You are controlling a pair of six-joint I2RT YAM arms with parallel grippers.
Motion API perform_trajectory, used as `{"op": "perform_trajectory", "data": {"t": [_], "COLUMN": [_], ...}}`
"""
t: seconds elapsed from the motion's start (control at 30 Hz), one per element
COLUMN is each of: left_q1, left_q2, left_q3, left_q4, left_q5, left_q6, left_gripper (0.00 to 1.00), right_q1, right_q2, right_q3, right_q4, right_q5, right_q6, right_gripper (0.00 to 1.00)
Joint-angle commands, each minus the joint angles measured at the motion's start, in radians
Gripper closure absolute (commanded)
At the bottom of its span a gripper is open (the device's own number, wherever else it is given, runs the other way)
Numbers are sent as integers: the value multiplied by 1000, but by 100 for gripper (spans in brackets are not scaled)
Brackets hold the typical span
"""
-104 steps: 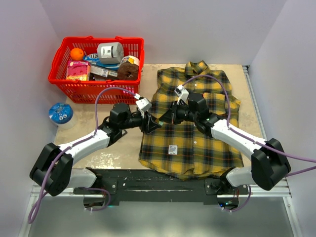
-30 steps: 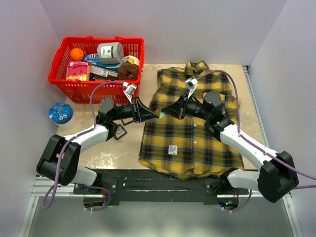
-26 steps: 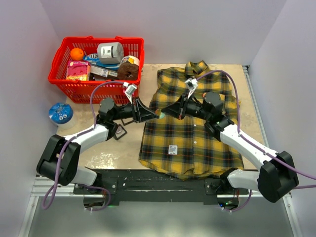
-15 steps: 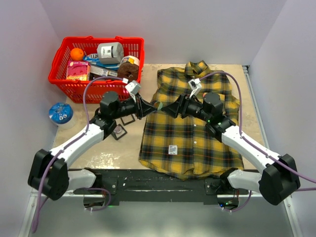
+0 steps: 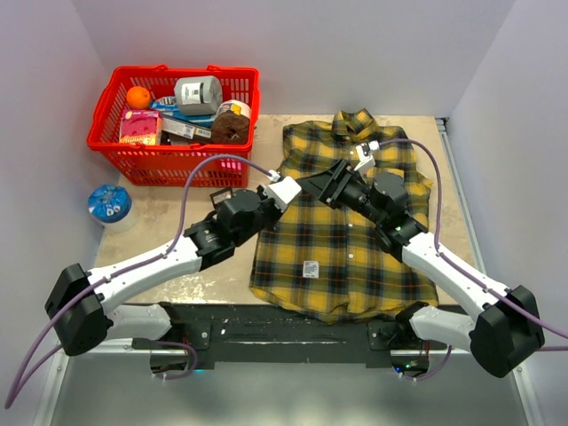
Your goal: Pin the brooch onto the clothing
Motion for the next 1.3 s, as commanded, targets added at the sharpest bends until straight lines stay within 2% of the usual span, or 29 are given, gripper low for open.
{"op": "perform_trajectory", "data": {"t": [0.0,0.2,0.83,0.93,1.07,1.13,1.27], "left_q1": [-55,-97,-186,-198,-213,-226,-232], "left_q2": [27,58,92,99,113,118,116], "left_q3": [72,71,17,14,14,15,15], "left_q4": [46,71,94,95,94,92,83], "left_q5": [-251,-322,-381,-394,-389,-389,-375], "left_q6": [125,148,189,197,206,211,209], "left_gripper": [100,100,100,100,100,99,86], "right_q1": [6,18,76,85,92,95,96], "right_q2": [-8,41,189,199,207,212,210], "right_q3": [-40,-76,-104,-97,-103,-111,-117], "right_q4": [87,133,271,273,270,273,268], "right_q5": [54,67,96,97,113,120,130], "right_q6": [128,179,273,273,271,273,267], "right_gripper": [31,35,47,52,70,75,88]}}
